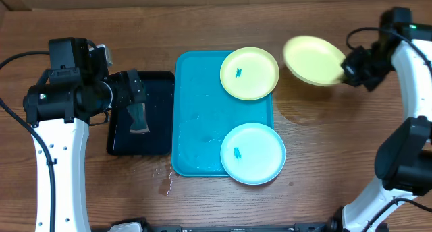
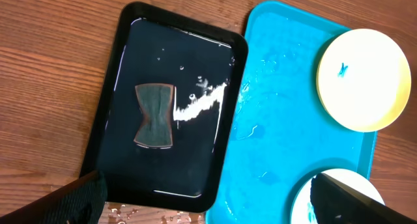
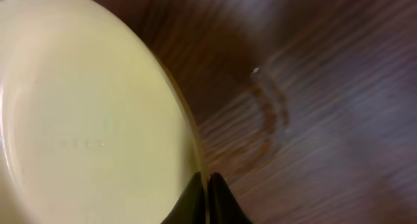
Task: Clean dirty plates on tray and stack at the side
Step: 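Swing the yellow plate right and set it on the table, then move the right gripper to the light-blue plate and pinch its rim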
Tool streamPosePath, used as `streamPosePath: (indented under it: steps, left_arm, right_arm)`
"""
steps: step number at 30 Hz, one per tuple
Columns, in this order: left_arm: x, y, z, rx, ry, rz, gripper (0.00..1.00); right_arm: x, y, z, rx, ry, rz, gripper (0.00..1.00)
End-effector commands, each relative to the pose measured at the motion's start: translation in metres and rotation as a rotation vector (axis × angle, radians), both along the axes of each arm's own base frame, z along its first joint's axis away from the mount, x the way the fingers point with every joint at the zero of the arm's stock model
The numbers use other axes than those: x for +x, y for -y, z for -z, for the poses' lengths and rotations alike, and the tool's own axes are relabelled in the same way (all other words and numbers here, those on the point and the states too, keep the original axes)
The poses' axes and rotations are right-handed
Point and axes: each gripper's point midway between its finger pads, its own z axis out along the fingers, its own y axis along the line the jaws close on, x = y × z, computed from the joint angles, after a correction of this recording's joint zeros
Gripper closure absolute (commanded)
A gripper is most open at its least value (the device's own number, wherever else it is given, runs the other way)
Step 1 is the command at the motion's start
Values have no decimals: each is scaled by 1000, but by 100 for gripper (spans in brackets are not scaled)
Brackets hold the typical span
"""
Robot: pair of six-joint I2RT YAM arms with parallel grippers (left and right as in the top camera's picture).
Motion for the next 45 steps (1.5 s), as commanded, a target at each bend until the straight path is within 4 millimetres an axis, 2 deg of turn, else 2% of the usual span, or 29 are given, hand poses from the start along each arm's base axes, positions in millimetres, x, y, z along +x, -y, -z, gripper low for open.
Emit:
streamPosePath:
  steps: [1, 5, 15, 23, 26, 33, 45]
  left_arm:
    - [3, 2, -2, -10, 7, 2, 0]
    - [3, 2, -2, -10, 7, 2, 0]
    - [3, 2, -2, -10, 7, 2, 0]
    - [3, 2, -2, -10, 6, 2, 0]
    - [3, 2, -2, -10, 7, 2, 0]
    - [3, 2, -2, -10, 7, 2, 0]
    - [3, 2, -2, -10, 7, 2, 0]
  right_arm:
    - [-12, 29, -17, -144, -2, 33, 96]
    - [-30, 47, -7, -249, -84, 41, 96]
    - [-48, 44, 42, -244, -163, 29, 96]
    - [-61, 17, 86, -220, -188, -34, 96]
    - [-64, 8, 96, -221, -192, -59, 96]
    - [-68, -7, 107, -224, -194, -102, 96]
    - [-70, -17, 109, -174, -195, -106, 95]
